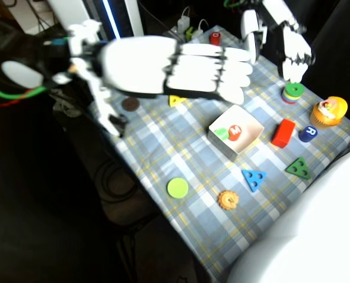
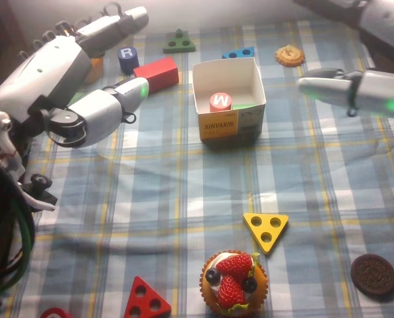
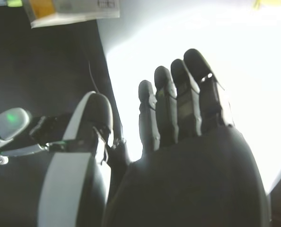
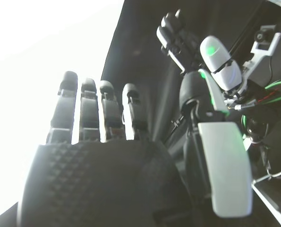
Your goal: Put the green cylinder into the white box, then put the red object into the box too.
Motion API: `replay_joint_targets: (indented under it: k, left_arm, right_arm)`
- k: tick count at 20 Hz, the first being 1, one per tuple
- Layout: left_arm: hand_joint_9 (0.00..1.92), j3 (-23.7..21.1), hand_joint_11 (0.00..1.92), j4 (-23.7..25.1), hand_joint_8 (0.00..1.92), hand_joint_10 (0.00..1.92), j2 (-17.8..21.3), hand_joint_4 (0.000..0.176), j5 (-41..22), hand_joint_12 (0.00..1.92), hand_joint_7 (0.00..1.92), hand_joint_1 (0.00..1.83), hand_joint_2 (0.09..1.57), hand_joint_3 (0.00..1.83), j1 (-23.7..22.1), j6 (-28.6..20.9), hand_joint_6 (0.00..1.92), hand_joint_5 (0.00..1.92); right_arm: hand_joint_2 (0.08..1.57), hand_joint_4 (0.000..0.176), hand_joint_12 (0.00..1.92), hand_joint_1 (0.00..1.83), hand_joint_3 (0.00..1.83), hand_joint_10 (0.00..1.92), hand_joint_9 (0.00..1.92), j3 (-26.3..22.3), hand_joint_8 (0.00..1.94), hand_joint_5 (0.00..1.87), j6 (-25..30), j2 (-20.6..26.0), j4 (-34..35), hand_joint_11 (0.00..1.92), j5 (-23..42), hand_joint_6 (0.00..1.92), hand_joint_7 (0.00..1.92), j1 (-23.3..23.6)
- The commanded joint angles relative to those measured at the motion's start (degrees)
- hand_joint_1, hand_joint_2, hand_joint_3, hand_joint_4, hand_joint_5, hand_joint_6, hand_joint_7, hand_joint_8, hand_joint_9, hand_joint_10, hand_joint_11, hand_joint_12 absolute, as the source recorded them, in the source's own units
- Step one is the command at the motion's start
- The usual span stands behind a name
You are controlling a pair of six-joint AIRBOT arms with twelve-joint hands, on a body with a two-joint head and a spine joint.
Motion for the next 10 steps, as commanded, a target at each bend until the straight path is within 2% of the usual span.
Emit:
replay_joint_targets:
  k: [1,2,3,4,5,6,8,9,10]
  left_arm:
    - [0.17,-0.37,0.00,2.71,0.00,0.15,0.77,0.078,-8.86,0.86,0.20,0.58,1.41,0.00,-0.21,-0.35,0.00,0.18]
    - [0.15,-1.21,0.00,3.77,0.00,0.12,1.66,0.080,-10.73,0.77,0.15,0.55,1.41,0.00,0.37,-1.28,0.00,0.14]
    - [0.14,-1.34,0.00,4.48,0.00,0.10,2.14,0.090,-11.44,0.77,0.13,0.48,1.39,0.00,0.78,-3.10,0.00,0.11]
    - [0.05,-1.29,0.00,5.87,0.00,0.05,2.88,0.088,-12.83,0.35,0.07,0.55,1.38,0.00,1.63,-7.91,0.01,0.07]
    - [0.01,-1.16,0.00,6.77,0.00,0.01,3.33,0.127,-13.82,0.07,0.02,0.52,1.37,0.00,2.23,-10.93,0.01,0.03]
    - [0.00,-1.03,0.00,7.98,0.00,0.00,4.05,0.144,-15.64,0.00,0.00,0.44,1.34,0.00,3.21,-14.97,0.00,0.00]
    - [0.00,-0.89,0.00,9.70,0.00,0.00,5.13,0.139,-18.86,0.00,0.00,0.41,1.33,0.00,4.66,-21.11,0.00,0.00]
    - [0.02,-0.78,0.03,10.31,0.00,0.01,5.50,0.139,-20.13,0.02,0.01,0.31,1.33,0.00,5.18,-23.17,0.00,0.00]
    - [0.07,-0.64,0.01,11.06,0.06,0.01,5.98,0.116,-22.15,0.42,0.02,0.26,1.32,0.01,5.78,-25.83,0.00,0.00]
  right_arm:
    - [1.25,0.080,0.00,0.48,0.00,0.00,0.00,-0.53,0.00,0.00,-0.09,0.63,1.12,0.00,10.91,0.00,0.00,-0.05]
    - [1.25,0.095,0.00,0.46,0.00,0.00,0.00,-1.66,0.00,0.00,-0.09,1.86,2.00,0.00,13.73,0.00,0.00,-1.90]
    - [1.24,0.097,0.00,0.41,0.00,0.00,0.00,-2.20,0.00,0.00,-0.09,2.59,2.62,0.00,15.50,0.00,0.00,-3.01]
    - [1.24,0.094,0.00,0.37,0.00,0.00,0.00,-2.97,0.00,0.00,-0.09,3.58,3.76,0.00,18.40,0.00,0.00,-4.72]
    - [1.24,0.099,0.00,0.37,0.00,0.00,0.00,-3.39,0.00,0.00,-0.09,4.26,4.58,0.00,20.19,0.00,0.00,-5.98]
    - [1.22,0.076,0.00,0.44,0.00,0.00,0.00,-3.91,0.00,0.00,-0.08,5.03,6.03,0.00,22.97,0.00,0.00,-7.73]
    - [1.22,0.075,0.00,0.45,0.00,0.00,0.00,-4.34,0.00,0.00,1.27,5.86,7.99,0.00,27.79,0.00,0.00,-10.56]
    - [1.19,0.122,0.00,0.50,0.00,0.00,0.00,-4.37,0.00,0.00,2.12,6.07,8.65,0.00,29.74,0.00,0.00,-11.58]
    - [1.17,0.129,0.00,0.54,0.00,0.00,0.00,-4.60,0.00,0.00,2.80,6.51,9.80,0.00,33.27,0.00,0.00,-13.18]
